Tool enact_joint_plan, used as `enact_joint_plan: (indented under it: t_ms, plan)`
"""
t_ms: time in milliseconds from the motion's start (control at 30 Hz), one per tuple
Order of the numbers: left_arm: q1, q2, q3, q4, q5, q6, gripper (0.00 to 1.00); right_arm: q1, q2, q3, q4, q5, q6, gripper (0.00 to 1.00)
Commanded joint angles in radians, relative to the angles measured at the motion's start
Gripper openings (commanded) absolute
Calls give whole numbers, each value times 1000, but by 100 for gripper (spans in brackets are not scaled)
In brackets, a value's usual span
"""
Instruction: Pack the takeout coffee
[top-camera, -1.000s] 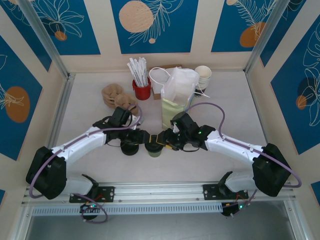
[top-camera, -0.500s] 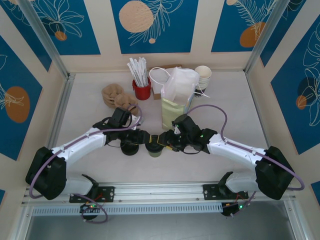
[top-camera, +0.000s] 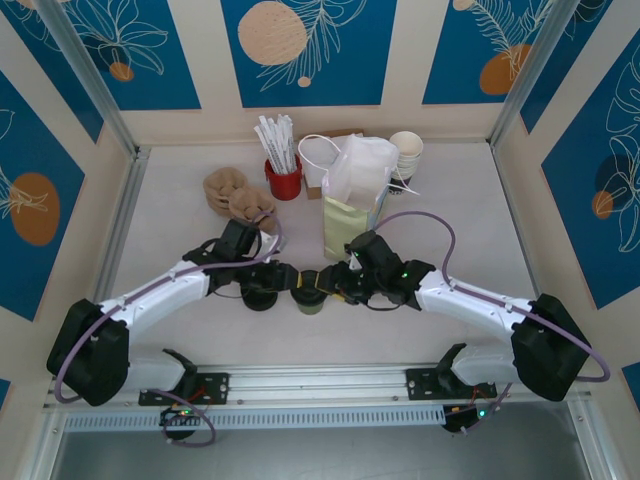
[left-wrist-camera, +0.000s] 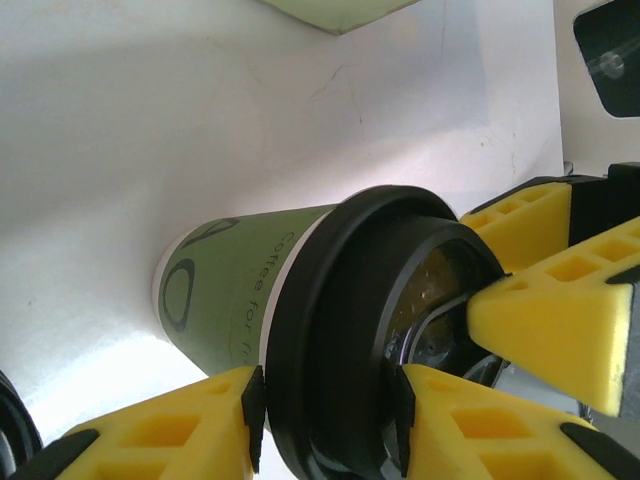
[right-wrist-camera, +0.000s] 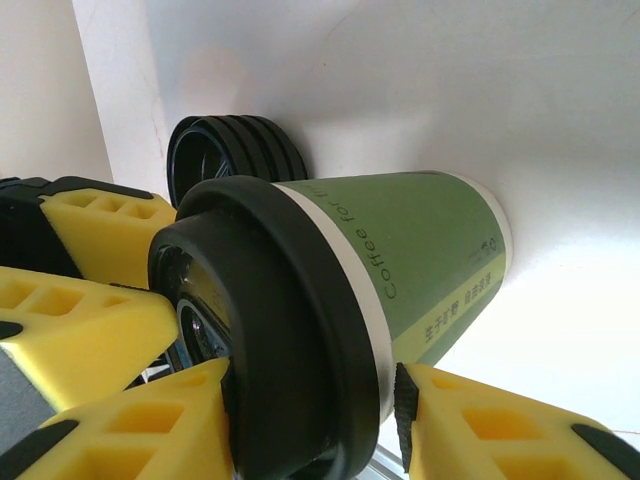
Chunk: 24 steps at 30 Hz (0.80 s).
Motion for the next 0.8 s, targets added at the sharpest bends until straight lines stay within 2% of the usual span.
enact_joint_plan:
  t_ms: [0, 367, 767]
  plan:
    - [-6, -2, -41, -75, -33, 7, 39, 1, 25, -70, -169, 93, 11, 45]
    - [-6, -5, -64, -68, -41, 3, 38, 1, 21, -57, -175, 93, 4, 45]
    - [-7, -25, -18, -78, -36, -7, 38, 0, 24, 0, -187, 81, -5, 46]
